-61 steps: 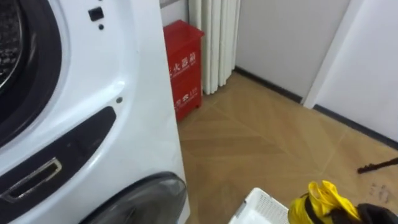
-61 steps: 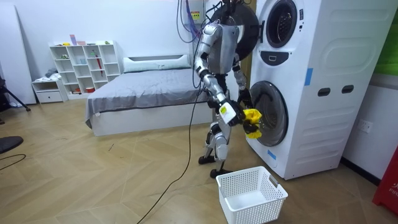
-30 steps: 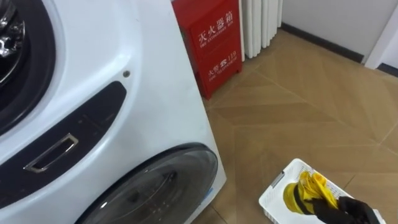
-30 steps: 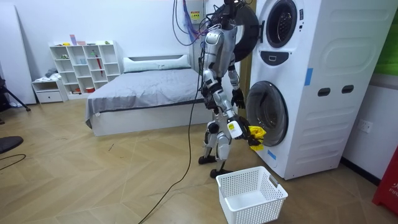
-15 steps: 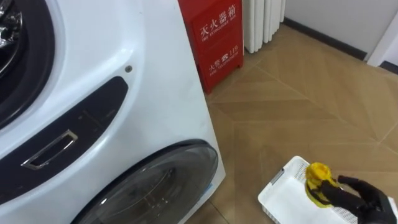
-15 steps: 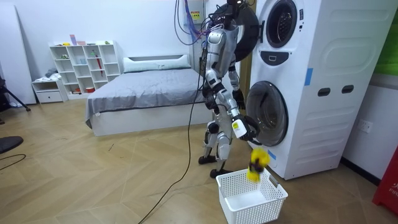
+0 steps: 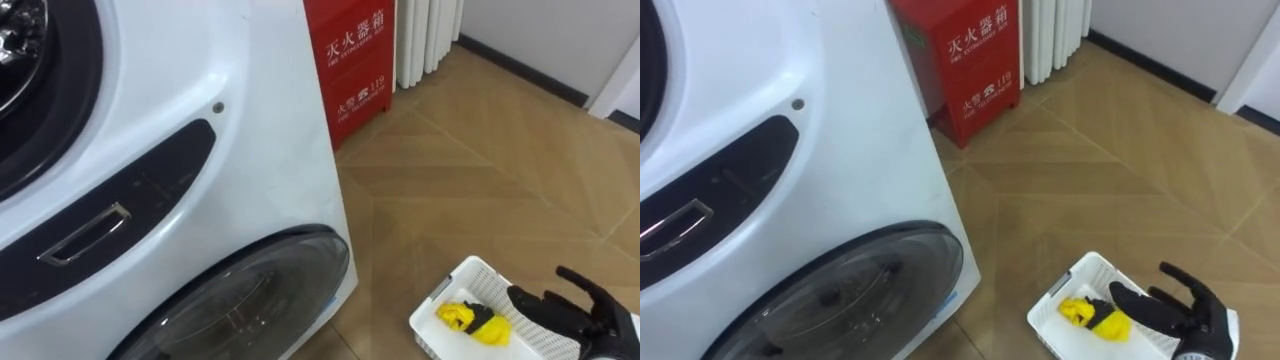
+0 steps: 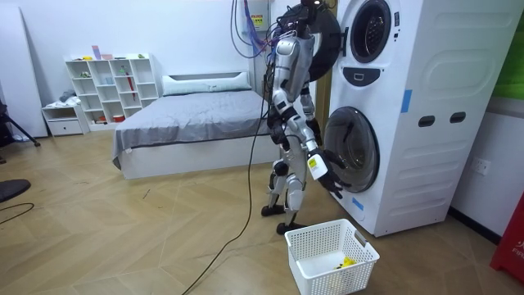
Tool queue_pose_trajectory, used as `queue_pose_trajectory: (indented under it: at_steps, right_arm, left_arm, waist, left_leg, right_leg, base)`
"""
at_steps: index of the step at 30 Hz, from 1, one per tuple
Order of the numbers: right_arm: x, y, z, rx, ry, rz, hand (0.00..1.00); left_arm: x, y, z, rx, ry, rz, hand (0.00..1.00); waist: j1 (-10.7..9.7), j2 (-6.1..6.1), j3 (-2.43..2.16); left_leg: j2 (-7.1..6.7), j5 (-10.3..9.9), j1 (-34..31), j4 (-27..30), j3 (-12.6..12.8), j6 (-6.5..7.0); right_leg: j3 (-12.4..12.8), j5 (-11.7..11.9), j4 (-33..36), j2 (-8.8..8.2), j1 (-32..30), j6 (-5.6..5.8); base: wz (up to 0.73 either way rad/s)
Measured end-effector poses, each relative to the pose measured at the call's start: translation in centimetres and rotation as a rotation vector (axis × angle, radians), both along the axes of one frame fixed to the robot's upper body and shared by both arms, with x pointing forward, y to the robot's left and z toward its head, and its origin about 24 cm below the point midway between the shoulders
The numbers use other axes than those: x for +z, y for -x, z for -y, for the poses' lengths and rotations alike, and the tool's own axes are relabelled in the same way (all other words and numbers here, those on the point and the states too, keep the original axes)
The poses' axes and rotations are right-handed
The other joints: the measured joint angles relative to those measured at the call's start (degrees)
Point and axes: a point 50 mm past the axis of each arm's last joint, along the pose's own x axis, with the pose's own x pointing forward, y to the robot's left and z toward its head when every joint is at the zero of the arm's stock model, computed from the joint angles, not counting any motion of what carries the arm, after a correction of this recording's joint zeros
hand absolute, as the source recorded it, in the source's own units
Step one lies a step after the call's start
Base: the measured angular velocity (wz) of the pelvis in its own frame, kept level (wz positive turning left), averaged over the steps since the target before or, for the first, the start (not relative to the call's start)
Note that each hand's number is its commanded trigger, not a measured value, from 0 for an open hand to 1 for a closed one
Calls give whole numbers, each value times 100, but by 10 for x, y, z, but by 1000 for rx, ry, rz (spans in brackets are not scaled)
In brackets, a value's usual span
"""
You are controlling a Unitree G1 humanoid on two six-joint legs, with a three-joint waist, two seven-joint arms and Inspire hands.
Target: Pick clothes from washing machine
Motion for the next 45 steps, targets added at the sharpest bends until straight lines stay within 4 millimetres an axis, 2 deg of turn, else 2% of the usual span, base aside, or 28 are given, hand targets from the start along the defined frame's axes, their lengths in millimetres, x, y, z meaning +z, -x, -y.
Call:
queue_pose_trajectory:
  at_steps: [11,15,17,19,20,22,24,26,27,28,29,30,31,34,38,40,43,44,45]
  right_arm:
    - [-1,2,0,-7,-4,-4,0]
    - [-10,16,3,-17,-5,-45,0]
    - [-14,22,4,-39,-37,-50,0]
    - [-27,42,9,-87,-82,-96,0]
    - [-32,48,9,-101,-102,-113,0]
    - [-47,72,14,-177,-183,-164,0]
    - [-55,90,19,-258,-241,-183,0]
    - [-64,107,21,-323,-287,-217,0]
    - [-72,118,20,-359,-315,-250,0]
    - [-79,130,17,-386,-339,-292,0]
    - [-83,137,14,-395,-352,-316,0]
    - [-90,149,9,-407,-380,-361,0]
    - [-96,163,3,-414,-401,-405,0]
    - [-108,192,-11,-400,-435,-527,0]
    - [-117,214,-28,-343,-476,-640,0]
    - [-121,221,-38,-268,-497,-707,0]
    - [-123,215,-43,-134,-474,-755,0]
    - [-123,213,-44,-106,-466,-761,0]
    - [-123,206,-47,-39,-442,-781,0]
  left_arm:
    - [0,2,-2,6,2,-5,0]
    - [0,3,-9,6,-12,-10,0]
    - [0,7,-13,12,-18,-17,0]
    - [0,11,-17,-1,-25,-13,0]
    - [0,13,-18,-3,-29,-14,0]
    - [0,24,-24,23,-38,-14,0]
    - [-2,36,-29,52,-45,-37,0]
    - [-3,46,-32,68,-58,-56,0]
    - [-4,52,-35,71,-69,-70,0]
    - [-4,61,-38,82,-80,-88,0]
    - [-4,64,-39,90,-86,-93,0]
    - [-4,69,-43,113,-96,-102,0]
    - [-4,74,-46,135,-109,-110,0]
    - [-4,87,-54,175,-140,-146,0]
    - [-4,100,-59,220,-173,-183,0]
    - [-4,105,-61,242,-188,-202,0]
    - [-4,106,-63,258,-201,-209,0]
    - [-4,107,-63,260,-205,-211,0]
    - [-4,107,-63,263,-214,-218,0]
  waist:
    - [-3,-11,-9]
    - [35,-101,-33]
    - [35,-137,-45]
    - [-4,-197,-56]
    - [19,-252,-58]
    - [50,-338,-85]
    - [51,-428,-60]
    - [79,-517,-68]
    - [104,-613,-68]
    - [219,-719,-68]
    - [243,-776,-75]
    - [289,-841,-87]
    - [328,-915,-124]
    - [529,-1007,-125]
    - [705,-1057,-93]
    - [884,-1060,-79]
    - [987,-1072,-67]
    - [1015,-1036,-72]
    - [1059,-1053,-55]
  left_leg:
    - [6,7,-18,1,-61,-9]
    - [24,19,131,-13,-179,-29]
    - [41,24,217,-12,-271,-37]
    - [87,39,387,-17,-516,-62]
    - [93,44,439,-32,-542,-71]
    - [123,55,611,-61,-766,-88]
    - [138,59,751,-92,-925,-95]
    - [141,62,869,-118,-1103,-100]
    - [140,62,962,-126,-1177,-100]
    - [142,62,1046,-150,-1229,-101]
    - [146,62,1075,-153,-1286,-101]
    - [157,66,1140,-157,-1407,-108]
    - [169,65,1176,-158,-1520,-111]
    - [187,68,1366,-232,-1713,-120]
    - [176,66,1499,-269,-1913,-122]
    - [170,66,1538,-276,-1946,-122]
    - [156,66,1550,-275,-2029,-122]
    - [156,66,1552,-275,-2042,-122]
    - [158,66,1577,-277,-2046,-121]
  right_leg:
    - [-55,0,3,-14,24,-1]
    - [-144,-17,-20,-19,221,-29]
    - [-272,-29,-118,-49,365,-45]
    - [-494,-27,-320,-85,709,-61]
    - [-533,-33,-348,-90,783,-71]
    - [-723,-41,-509,-107,1097,-85]
    - [-849,-44,-622,-121,1333,-83]
    - [-1004,-76,-703,-149,1546,-80]
    - [-1096,-109,-714,-177,1670,-84]
    - [-1139,-136,-726,-179,1782,-86]
    - [-1200,-141,-766,-188,1858,-89]
    - [-1329,-140,-885,-198,2024,-89]
    - [-1414,-140,-1015,-194,2173,-85]
    - [-1565,-108,-1264,-177,2520,-65]
    - [-1722,-72,-1436,-188,2794,-33]
    - [-1730,-69,-1477,-191,2860,-27]
    - [-1801,-60,-1526,-194,2921,-20]
    - [-1811,-60,-1526,-192,2928,-20]
    - [-1812,-60,-1522,-196,2944,-20]
  base:
    - [2]
    - [13]
    - [25]
    - [49]
    - [41]
    - [41]
    - [46]
    - [46]
    - [36]
    - [34]
    - [44]
    - [56]
    - [57]
    - [36]
    - [22]
    - [7]
    - [13]
    - [4]
    - [0]
